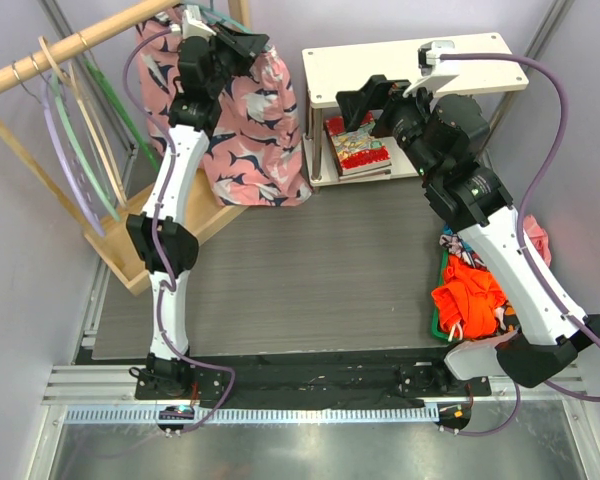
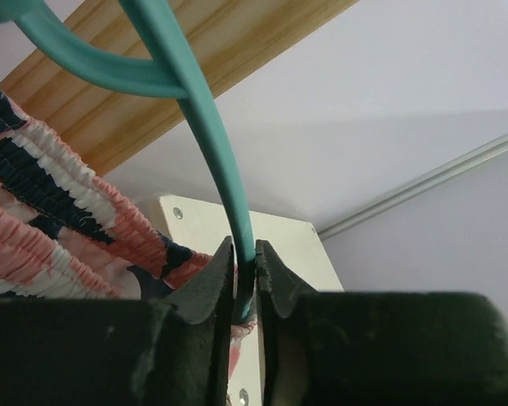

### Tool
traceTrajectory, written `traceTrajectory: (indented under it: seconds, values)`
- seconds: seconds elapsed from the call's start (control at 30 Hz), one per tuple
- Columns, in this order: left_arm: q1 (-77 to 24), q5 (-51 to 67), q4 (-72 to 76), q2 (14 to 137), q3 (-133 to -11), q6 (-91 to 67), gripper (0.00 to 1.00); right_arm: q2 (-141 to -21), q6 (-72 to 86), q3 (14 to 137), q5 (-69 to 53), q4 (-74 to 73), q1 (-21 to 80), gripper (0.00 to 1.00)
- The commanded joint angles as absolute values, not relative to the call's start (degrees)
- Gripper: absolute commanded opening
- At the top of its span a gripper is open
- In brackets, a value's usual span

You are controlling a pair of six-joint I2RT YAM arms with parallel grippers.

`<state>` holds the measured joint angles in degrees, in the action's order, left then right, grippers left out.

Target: Place the shorts on the hanger

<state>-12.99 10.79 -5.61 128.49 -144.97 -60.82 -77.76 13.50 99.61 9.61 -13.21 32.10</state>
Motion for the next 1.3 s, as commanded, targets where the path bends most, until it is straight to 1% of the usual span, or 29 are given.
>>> traceTrajectory:
  seconds: [0.0,0.03,0.1,0.13,0.2,0.3,0.33,0.43,0.7,0.83,1.03,1.13,1.17,1.2,1.23,1.27]
  values:
    - [-12.7,10.7,-4.0,127.1,-145.4,-58.7,0.19,-75.9,12.4,99.9,8.6,-9.5,31.7,1.0]
    - [-12.7,10.3,-4.3,125.3,-144.6,-58.6,0.3,-75.9,12.5,100.0,8.4,-9.6,31.8,1.0]
    - [-12.7,8.6,-4.7,123.8,-143.0,-58.2,0.41,-75.6,12.9,100.0,8.1,-9.6,31.8,1.0]
    - [-12.7,7.7,-5.6,122.1,-142.6,-57.7,0.49,-75.5,13.2,100.1,8.1,-9.7,31.7,1.0]
    - [-12.8,4.3,-6.7,120.1,-140.1,-57.0,0.53,-75.1,13.4,100.0,8.0,-9.7,31.8,1.0]
    - [-12.6,1.6,-8.7,116.9,-136.9,-56.4,0.65,-74.8,13.8,100.3,8.3,-10.1,31.7,1.0]
    - [-12.6,1.5,-8.5,116.2,-135.9,-56.9,0.69,-74.6,13.7,100.5,8.1,-10.3,31.8,0.99]
    - [-12.3,2.9,-6.4,114.1,-132.6,-58.2,0.76,-74.6,13.7,101.2,7.4,-11.3,31.8,1.0]
    - [-12.6,5.4,-6.2,109.1,-129.6,-57.2,0.86,-72.6,11.8,100.7,8.0,-12.3,31.8,1.0]
    - [-14.1,7.7,-9.1,104.5,-125.8,-51.7,1.0,-71.1,10.9,99.7,8.9,-12.6,31.8,1.0]
    - [-17.1,12.5,-14.2,98.6,-122.2,-43.7,1.0,-68.5,10.5,98.0,9.8,-15.1,31.8,0.99]
    - [-19.9,16.3,-21.9,97.5,-123.3,-34.6,1.0,-66.4,9.3,96.4,10.2,-16.8,31.7,1.0]
    - [-22.3,16.5,-25.2,97.7,-126.9,-26.6,1.0,-65.7,8.8,95.9,10.3,-17.1,31.8,1.0]
    - [-23.6,16.3,-33.3,98.2,-129.1,-22.5,1.0,-65.0,7.3,95.3,10.4,-17.6,31.8,1.0]
    - [-24.9,15.3,-36.9,98.3,-131.2,-18.8,1.0,-63.6,6.4,93.9,10.5,-18.4,31.8,1.0]
    - [-27.1,13.7,-42.8,98.4,-134.0,-11.8,1.0,-62.8,4.8,93.2,10.5,-19.0,31.7,1.0]
